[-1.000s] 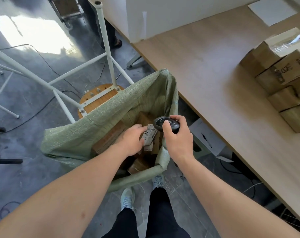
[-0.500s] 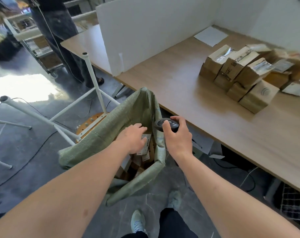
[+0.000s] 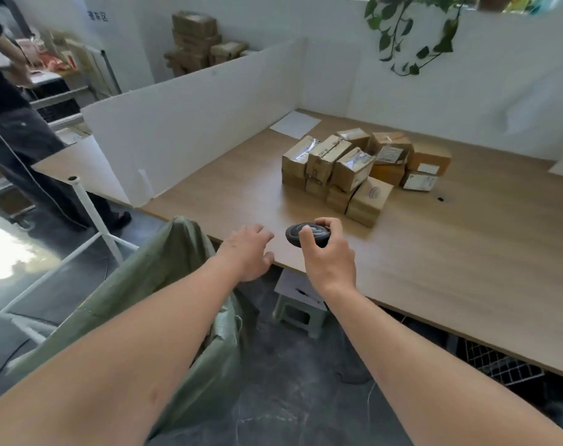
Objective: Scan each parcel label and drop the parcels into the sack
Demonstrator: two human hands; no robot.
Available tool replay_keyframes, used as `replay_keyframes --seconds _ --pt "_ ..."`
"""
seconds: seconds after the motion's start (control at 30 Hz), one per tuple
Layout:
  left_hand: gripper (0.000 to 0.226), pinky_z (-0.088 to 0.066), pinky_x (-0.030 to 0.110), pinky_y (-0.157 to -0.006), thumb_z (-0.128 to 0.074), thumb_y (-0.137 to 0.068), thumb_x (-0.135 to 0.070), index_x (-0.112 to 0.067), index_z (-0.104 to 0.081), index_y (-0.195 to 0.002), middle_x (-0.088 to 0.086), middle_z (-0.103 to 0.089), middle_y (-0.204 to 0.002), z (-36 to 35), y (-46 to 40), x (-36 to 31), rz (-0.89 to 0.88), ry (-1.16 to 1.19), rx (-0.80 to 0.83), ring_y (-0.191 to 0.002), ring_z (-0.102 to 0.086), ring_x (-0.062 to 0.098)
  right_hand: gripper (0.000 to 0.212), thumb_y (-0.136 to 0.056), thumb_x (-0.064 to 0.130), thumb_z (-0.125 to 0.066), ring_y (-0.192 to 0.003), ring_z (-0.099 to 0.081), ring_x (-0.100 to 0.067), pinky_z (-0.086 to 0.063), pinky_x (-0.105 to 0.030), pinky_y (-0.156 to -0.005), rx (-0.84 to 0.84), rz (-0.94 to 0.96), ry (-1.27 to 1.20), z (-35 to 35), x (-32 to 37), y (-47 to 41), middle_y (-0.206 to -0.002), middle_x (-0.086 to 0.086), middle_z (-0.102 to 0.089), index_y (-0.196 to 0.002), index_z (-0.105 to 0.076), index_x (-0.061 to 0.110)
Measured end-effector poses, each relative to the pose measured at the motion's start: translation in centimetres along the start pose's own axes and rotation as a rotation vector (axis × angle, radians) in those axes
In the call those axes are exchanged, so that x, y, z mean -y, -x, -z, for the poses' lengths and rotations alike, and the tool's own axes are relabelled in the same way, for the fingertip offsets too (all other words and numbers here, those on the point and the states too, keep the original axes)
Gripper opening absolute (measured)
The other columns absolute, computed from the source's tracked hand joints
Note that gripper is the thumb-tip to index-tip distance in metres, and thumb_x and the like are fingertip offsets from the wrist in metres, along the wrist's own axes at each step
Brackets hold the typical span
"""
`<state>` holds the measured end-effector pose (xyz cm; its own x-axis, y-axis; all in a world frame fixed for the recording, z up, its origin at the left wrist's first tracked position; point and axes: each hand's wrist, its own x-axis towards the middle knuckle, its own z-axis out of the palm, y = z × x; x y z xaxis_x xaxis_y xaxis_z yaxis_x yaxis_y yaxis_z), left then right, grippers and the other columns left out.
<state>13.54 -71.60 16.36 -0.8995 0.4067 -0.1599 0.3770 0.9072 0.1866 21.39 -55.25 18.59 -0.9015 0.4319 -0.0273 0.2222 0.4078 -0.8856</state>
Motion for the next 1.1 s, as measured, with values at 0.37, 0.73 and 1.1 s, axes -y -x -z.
replay_keyframes --seconds 0.37,0.73,1.1 --pt "0.054 -0.047 0.046 -0.112 -0.058 -0.102 -0.039 -0.024 -0.049 -0.153 0.002 -0.046 -0.156 2.8 -9.5 -19.0 -0.176 -0.023 -0.069 -0.139 -0.048 0.028 0.035 -0.103 0.052 -0.060 -0.099 -0.067 -0.021 -0.061 -0.039 -0.081 -0.119 0.020 -0.010 16.1 -4.8 -7.0 -0.116 0.001 -0.070 -0.132 -0.055 0.034" --pt "0.053 -0.054 0.043 -0.102 -0.063 -0.101 -0.037 -0.021 -0.052 -0.151 0.006 -0.050 -0.149 2.1 -25.7 -27.7 -0.287 -0.069 -0.022 -0.131 -0.055 0.029 0.022 -0.099 0.049 -0.063 -0.100 -0.067 -0.026 -0.058 -0.044 -0.089 -0.271 -0.123 -0.002 22.4 -10.1 -21.1 -0.104 0.005 -0.070 -0.118 -0.056 0.041" --pt "0.058 -0.051 0.043 -0.105 -0.065 -0.098 -0.041 -0.023 -0.049 -0.151 0.006 -0.048 -0.152 -3.5 -43.4 -26.9 -0.247 -0.053 0.146 -0.133 -0.053 0.029 0.040 -0.083 0.066 -0.054 -0.100 -0.071 -0.024 -0.059 -0.044 -0.087 -0.297 -0.295 -0.022 19.5 -15.3 -37.3 -0.105 0.011 -0.072 -0.114 -0.057 0.041"
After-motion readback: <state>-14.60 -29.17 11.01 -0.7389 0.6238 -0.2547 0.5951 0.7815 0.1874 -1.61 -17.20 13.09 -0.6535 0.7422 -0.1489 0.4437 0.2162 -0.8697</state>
